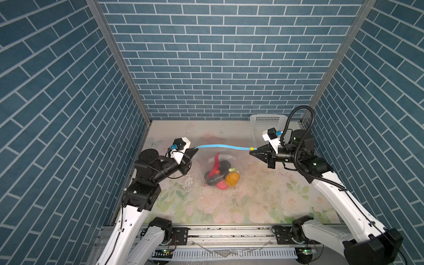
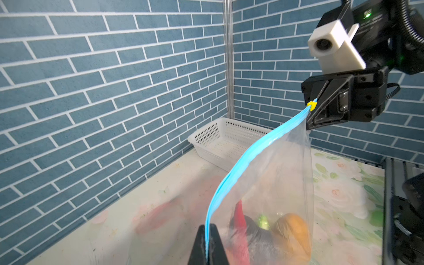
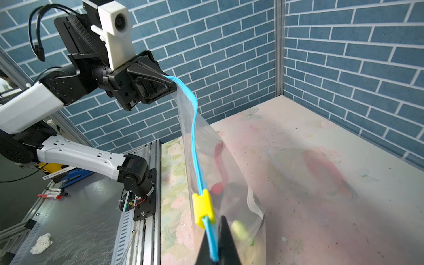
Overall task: Place the food in the zip-top bag and seal the zipper
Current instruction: 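Lower the bag onto the table with both grippers holding the zipper ends, then open both grippers to release the sealed bag on the table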
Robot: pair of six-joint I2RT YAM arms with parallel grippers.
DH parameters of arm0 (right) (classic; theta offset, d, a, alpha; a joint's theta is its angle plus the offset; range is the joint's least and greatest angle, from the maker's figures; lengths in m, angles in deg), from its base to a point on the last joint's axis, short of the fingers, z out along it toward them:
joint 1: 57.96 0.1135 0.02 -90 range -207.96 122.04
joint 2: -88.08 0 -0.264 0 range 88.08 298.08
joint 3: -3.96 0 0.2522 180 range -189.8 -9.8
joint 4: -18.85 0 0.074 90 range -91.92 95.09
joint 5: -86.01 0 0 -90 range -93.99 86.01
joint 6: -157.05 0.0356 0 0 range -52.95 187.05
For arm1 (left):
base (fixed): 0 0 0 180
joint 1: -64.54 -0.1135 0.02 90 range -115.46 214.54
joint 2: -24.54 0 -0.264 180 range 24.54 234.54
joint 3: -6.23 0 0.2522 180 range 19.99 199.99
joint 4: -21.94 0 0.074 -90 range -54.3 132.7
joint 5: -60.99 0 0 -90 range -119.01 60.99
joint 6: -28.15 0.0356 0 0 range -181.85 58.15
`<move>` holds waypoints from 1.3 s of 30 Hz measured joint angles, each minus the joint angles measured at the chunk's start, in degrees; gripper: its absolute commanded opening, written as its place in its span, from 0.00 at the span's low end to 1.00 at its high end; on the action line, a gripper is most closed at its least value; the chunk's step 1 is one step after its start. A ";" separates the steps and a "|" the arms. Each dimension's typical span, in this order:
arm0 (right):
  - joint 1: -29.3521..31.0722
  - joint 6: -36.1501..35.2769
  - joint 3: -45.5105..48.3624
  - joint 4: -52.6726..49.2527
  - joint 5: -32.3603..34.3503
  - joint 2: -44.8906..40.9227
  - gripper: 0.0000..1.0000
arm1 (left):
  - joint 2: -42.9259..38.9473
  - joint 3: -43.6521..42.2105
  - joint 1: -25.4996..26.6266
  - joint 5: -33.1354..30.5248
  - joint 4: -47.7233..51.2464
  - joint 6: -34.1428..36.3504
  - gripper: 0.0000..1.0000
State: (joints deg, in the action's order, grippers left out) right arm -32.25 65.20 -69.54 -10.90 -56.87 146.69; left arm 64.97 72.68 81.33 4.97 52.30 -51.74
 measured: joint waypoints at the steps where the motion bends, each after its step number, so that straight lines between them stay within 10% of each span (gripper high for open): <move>1: 1.86 0.33 0.24 -1.31 1.99 -1.53 0.00 | -0.61 0.81 1.09 -0.50 2.08 -0.02 0.00; 16: 13.62 12.70 7.13 -10.43 17.33 -7.10 0.00 | -15.34 -3.87 4.63 -7.50 22.60 -7.48 0.00; 39: 0.85 1.99 -2.73 -4.61 17.73 24.55 0.00 | 31.58 0.04 0.63 -16.35 -3.08 -1.31 0.00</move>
State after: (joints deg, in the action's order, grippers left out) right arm -31.39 67.19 -72.28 -15.52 -39.15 171.23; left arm 96.55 72.72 81.97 -11.38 49.21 -53.05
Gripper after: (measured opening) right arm 0.048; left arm 0.048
